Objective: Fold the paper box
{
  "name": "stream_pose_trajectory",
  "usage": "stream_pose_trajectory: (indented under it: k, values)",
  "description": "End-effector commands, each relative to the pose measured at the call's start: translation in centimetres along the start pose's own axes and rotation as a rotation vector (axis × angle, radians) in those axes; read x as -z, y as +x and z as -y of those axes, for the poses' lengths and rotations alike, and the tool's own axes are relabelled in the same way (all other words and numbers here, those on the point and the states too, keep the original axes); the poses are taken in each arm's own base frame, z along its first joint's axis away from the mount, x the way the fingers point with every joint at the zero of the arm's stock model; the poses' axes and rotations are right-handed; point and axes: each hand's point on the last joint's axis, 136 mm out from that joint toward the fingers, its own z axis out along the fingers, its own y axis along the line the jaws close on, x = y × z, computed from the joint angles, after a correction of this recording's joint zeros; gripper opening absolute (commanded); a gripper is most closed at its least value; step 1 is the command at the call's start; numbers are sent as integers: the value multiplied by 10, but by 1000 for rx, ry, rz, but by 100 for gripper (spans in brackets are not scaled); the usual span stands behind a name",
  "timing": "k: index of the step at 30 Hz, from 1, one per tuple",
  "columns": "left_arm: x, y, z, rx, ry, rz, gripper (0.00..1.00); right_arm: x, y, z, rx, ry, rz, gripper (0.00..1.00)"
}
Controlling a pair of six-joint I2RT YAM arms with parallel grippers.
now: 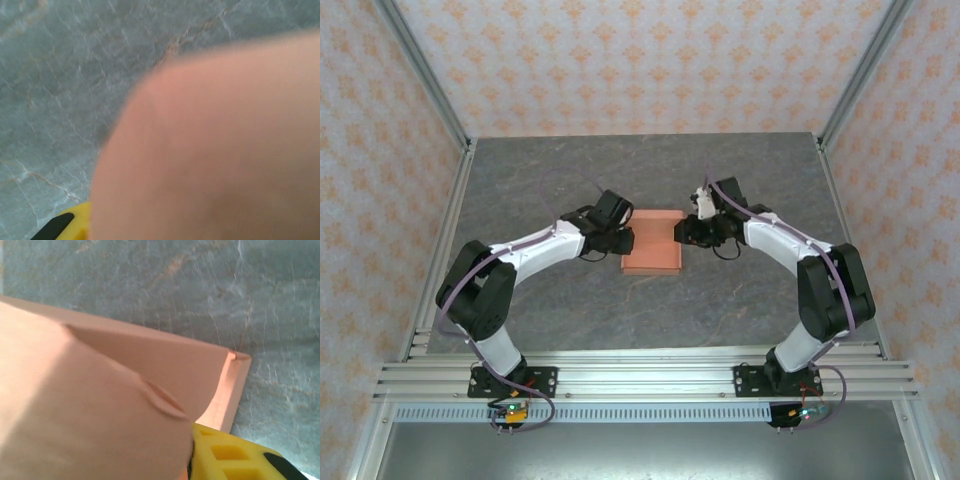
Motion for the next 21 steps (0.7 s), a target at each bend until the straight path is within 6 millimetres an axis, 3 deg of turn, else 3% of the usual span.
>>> stream_pose_trajectory:
  k: [1, 5, 10, 12, 16, 21]
  values:
    - [14, -7, 6, 27, 10, 87, 23, 8, 0, -8, 18, -24, 57, 32]
    - [16, -3, 7, 36, 10, 108, 26, 12, 9, -7, 4, -32, 81, 38]
    - [28, -1, 13, 64, 55, 107, 44, 22, 18, -6, -62, -34, 112, 53]
    - [43, -3, 17, 79, 87, 119, 54, 30, 23, -7, -125, -40, 132, 59]
    - [74, 3, 19, 104, 124, 131, 63, 49, 35, -11, -238, -57, 180, 63]
    - [107, 16, -6, 218, 61, 133, 78, 92, 39, -6, -377, 2, 327, 73]
